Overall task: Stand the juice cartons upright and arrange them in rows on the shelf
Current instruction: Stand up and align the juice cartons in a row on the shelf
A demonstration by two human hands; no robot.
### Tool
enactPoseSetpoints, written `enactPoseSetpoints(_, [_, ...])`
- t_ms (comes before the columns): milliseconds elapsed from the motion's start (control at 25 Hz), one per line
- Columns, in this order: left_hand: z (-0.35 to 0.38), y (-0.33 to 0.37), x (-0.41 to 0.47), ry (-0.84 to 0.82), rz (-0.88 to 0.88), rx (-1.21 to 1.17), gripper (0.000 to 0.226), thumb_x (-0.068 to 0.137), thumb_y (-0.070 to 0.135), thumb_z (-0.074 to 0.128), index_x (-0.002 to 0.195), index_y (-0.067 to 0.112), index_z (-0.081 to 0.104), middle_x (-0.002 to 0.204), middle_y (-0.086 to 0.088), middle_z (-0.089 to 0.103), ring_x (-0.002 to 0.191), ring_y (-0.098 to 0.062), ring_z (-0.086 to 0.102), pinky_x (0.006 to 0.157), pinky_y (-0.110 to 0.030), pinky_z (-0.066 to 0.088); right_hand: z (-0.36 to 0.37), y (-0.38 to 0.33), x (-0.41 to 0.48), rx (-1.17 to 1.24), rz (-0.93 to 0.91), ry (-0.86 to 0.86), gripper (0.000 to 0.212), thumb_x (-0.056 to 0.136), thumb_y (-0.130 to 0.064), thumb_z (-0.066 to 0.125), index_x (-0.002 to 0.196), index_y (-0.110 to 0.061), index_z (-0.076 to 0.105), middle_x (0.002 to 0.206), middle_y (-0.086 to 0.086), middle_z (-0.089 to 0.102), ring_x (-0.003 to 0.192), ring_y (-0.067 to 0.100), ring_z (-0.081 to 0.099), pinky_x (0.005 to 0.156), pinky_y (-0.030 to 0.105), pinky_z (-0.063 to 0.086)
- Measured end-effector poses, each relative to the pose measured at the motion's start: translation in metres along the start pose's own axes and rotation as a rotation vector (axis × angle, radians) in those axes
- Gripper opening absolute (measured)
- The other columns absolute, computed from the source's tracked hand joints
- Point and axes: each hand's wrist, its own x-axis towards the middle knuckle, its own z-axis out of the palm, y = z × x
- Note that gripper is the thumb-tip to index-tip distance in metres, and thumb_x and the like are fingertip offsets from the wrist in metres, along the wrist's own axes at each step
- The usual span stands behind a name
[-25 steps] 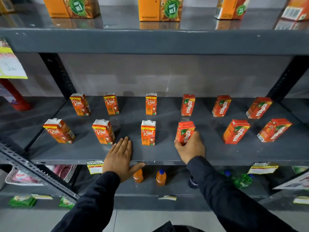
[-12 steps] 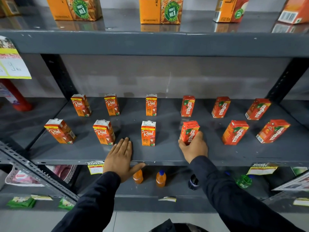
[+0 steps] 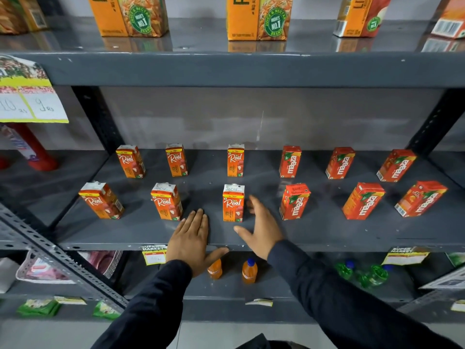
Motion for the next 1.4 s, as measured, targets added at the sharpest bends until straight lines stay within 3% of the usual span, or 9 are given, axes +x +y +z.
enactPoseSetpoints(320, [0.000, 0.000, 0.000, -0.011, -0.002, 0.002, 0.114, 0.072, 0.089, 0.006, 0.149, 0.005, 0.008, 0.160, -0.012, 0.007, 0.147, -0.025, 0.003, 0.119, -0.039, 0.005, -0.002, -0.008, 0.026, -0.078, 0.058, -0.065, 0.039, 0.087, -0.025, 0.061, 0.124, -0.020, 0.050, 0.122, 0.002, 0.064, 0.111, 0.023, 0.059, 0.085, 0.023, 0.038])
enactPoseSetpoints(760, [0.000, 0.001, 0.000, 0.008, -0.002, 0.009, 0.113, 0.073, 0.089, 0.006, 0.149, 0.006, 0.012, 0.159, -0.011, 0.011, 0.146, -0.026, 0.007, 0.118, -0.039, 0.007, 0.005, -0.004, 0.029, -0.132, 0.048, -0.042, 0.038, 0.087, -0.025, 0.061, 0.123, -0.019, 0.050, 0.122, 0.005, 0.062, 0.112, 0.025, 0.058, 0.092, 0.034, 0.045])
enactPoseSetpoints(880, [0.000, 0.001, 0.000, 0.009, -0.006, 0.010, 0.113, 0.073, 0.089, 0.007, 0.150, 0.006, 0.010, 0.160, -0.011, 0.009, 0.146, -0.025, 0.007, 0.118, -0.039, 0.006, 0.006, 0.000, 0.025, -0.107, 0.029, -0.013, 0.055, 0.082, -0.030, 0.067, 0.130, -0.021, 0.042, 0.128, 0.003, 0.056, 0.117, 0.019, 0.054, 0.095, 0.032, 0.045])
enactPoseSetpoints(960, [0.000, 0.001, -0.001, 0.008, -0.009, 0.005, 0.113, 0.073, 0.089, 0.007, 0.149, 0.006, 0.010, 0.160, -0.011, 0.009, 0.146, -0.025, 0.006, 0.118, -0.039, 0.006, 0.005, 0.007, 0.009, -0.029, -0.005, 0.083, 0.063, 0.079, -0.032, 0.070, 0.133, -0.020, 0.041, 0.129, 0.002, 0.051, 0.114, 0.009, 0.050, 0.096, 0.032, 0.047])
enactPoseSetpoints(1040, [0.002, 0.000, 0.000, 0.010, -0.013, 0.000, 0.113, 0.073, 0.089, 0.006, 0.149, 0.006, 0.010, 0.160, -0.011, 0.009, 0.146, -0.025, 0.006, 0.118, -0.039, 0.006, 0.001, 0.017, -0.020, -0.043, -0.134, 0.297, 0.045, 0.077, -0.031, 0.070, 0.117, -0.016, 0.056, 0.112, 0.004, 0.056, 0.098, 0.004, 0.049, 0.084, 0.040, 0.053])
enactPoseSetpoints(1120, [0.003, 0.001, 0.001, 0.015, -0.013, -0.001, 0.113, 0.073, 0.089, 0.005, 0.150, 0.006, 0.011, 0.159, -0.011, 0.010, 0.146, -0.026, 0.006, 0.117, -0.038, 0.004, -0.011, 0.031, -0.041, -0.115, -0.221, 0.578, 0.036, 0.071, -0.033, 0.070, 0.099, -0.015, 0.058, 0.098, 0.007, 0.058, 0.091, 0.013, 0.051, 0.075, 0.047, 0.052])
enactPoseSetpoints(1200, [0.003, 0.001, 0.000, 0.011, -0.007, 0.019, 0.113, 0.073, 0.089, 0.006, 0.150, 0.007, 0.011, 0.159, -0.011, 0.010, 0.146, -0.025, 0.006, 0.117, -0.038, 0.004, -0.033, 0.048, -0.037, -0.115, -0.051, 0.725, 0.055, 0.063, -0.035, 0.076, 0.107, -0.014, 0.051, 0.105, 0.013, 0.058, 0.100, 0.028, 0.054, 0.083, 0.052, 0.048])
enactPoseSetpoints(1320, [0.004, 0.001, -0.001, 0.033, -0.011, 0.019, 0.112, 0.075, 0.089, 0.011, 0.149, 0.006, 0.018, 0.158, -0.011, 0.017, 0.146, -0.025, 0.012, 0.117, -0.038, 0.007, -0.069, 0.067, -0.006, -0.105, 0.278, 0.418, 0.091, 0.055, -0.048, 0.082, 0.129, -0.017, 0.038, 0.126, 0.007, 0.059, 0.115, 0.027, 0.056, 0.097, 0.049, 0.046])
enactPoseSetpoints(1400, [0.004, 0.002, 0.000, 0.044, -0.018, 0.012, 0.112, 0.074, 0.089, 0.013, 0.148, 0.005, 0.021, 0.157, -0.011, 0.020, 0.145, -0.025, 0.016, 0.116, -0.038, 0.010, -0.078, 0.072, 0.004, -0.183, 0.327, 0.241, 0.071, 0.060, -0.054, 0.077, 0.114, -0.020, 0.045, 0.116, 0.005, 0.065, 0.107, 0.027, 0.061, 0.091, 0.043, 0.049])
